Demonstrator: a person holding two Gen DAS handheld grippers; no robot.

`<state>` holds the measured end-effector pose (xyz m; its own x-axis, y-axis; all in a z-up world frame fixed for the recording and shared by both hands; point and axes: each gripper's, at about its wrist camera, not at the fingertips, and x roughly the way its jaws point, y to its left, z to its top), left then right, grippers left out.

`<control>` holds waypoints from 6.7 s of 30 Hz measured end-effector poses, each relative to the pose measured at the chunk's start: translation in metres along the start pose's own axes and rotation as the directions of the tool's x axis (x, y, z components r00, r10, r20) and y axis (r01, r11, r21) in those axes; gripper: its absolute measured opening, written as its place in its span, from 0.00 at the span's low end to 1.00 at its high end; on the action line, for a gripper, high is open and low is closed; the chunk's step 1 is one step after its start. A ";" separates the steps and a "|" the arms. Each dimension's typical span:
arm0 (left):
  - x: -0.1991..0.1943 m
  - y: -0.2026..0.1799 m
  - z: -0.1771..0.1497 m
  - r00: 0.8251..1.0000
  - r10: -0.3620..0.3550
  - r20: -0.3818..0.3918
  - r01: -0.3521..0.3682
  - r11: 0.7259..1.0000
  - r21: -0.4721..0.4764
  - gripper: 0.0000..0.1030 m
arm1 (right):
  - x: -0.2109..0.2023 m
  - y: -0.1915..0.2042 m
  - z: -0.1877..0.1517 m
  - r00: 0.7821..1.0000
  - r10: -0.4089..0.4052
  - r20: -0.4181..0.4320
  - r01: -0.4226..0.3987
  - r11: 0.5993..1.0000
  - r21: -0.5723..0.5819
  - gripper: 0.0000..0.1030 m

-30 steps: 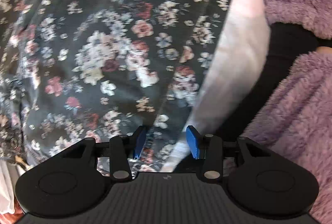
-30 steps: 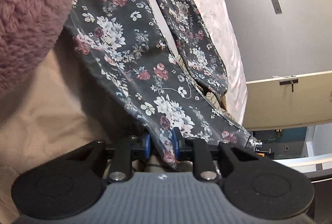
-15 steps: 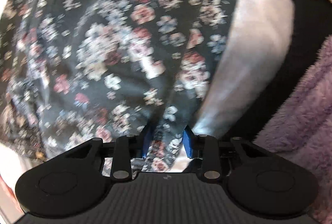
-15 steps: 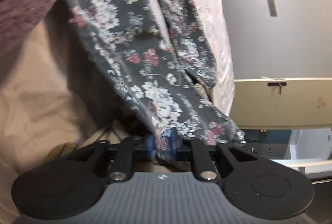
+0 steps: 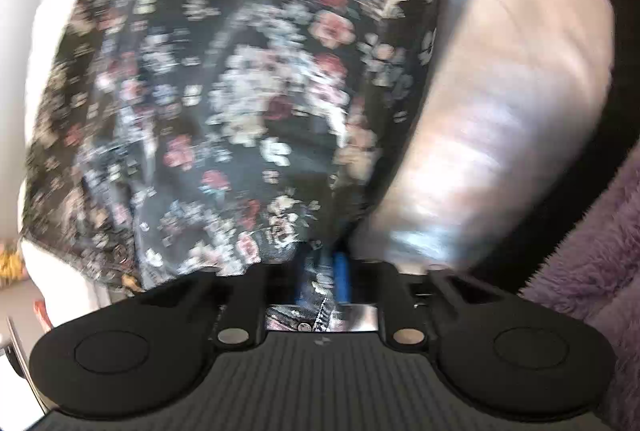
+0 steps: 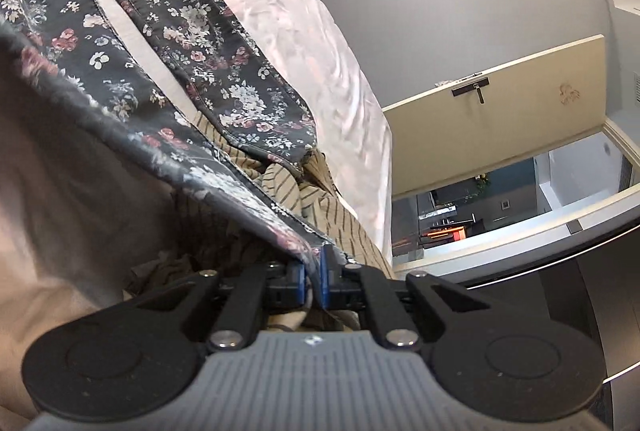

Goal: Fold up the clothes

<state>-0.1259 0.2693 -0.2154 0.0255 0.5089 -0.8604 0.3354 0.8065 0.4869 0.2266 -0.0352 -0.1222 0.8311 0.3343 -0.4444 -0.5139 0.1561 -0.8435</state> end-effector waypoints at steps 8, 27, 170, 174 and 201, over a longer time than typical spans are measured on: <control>-0.043 0.064 -0.020 0.985 0.100 0.141 -0.062 0.967 -0.248 0.02 | 0.001 -0.013 0.009 1.000 -0.010 -0.005 0.010 0.998 0.063 0.06; -0.021 0.232 0.046 0.968 0.231 0.096 -0.181 0.912 -0.368 0.02 | 0.133 -0.047 0.104 0.994 0.108 -0.027 -0.106 0.992 0.067 0.06; -0.037 0.235 -0.223 0.771 0.262 0.580 0.617 -0.082 -0.783 0.07 | 0.042 0.087 0.126 0.832 0.554 0.046 -0.288 0.359 0.888 0.55; -0.064 0.222 -0.249 0.784 0.278 0.555 0.594 -0.077 -0.801 0.07 | 0.040 0.081 0.121 0.834 0.547 0.070 -0.300 0.343 0.890 0.55; 0.070 0.116 -0.343 0.926 -0.041 0.376 0.351 -0.277 -0.894 0.23 | 0.033 0.077 0.123 0.844 0.533 0.060 -0.298 0.374 0.878 0.55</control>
<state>-0.4081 0.5018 -0.1682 0.3642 0.3246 -0.8729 -0.9262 0.2245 -0.3029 0.1883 0.1020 -0.1651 0.4149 0.4208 -0.8067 -0.6269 0.7748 0.0817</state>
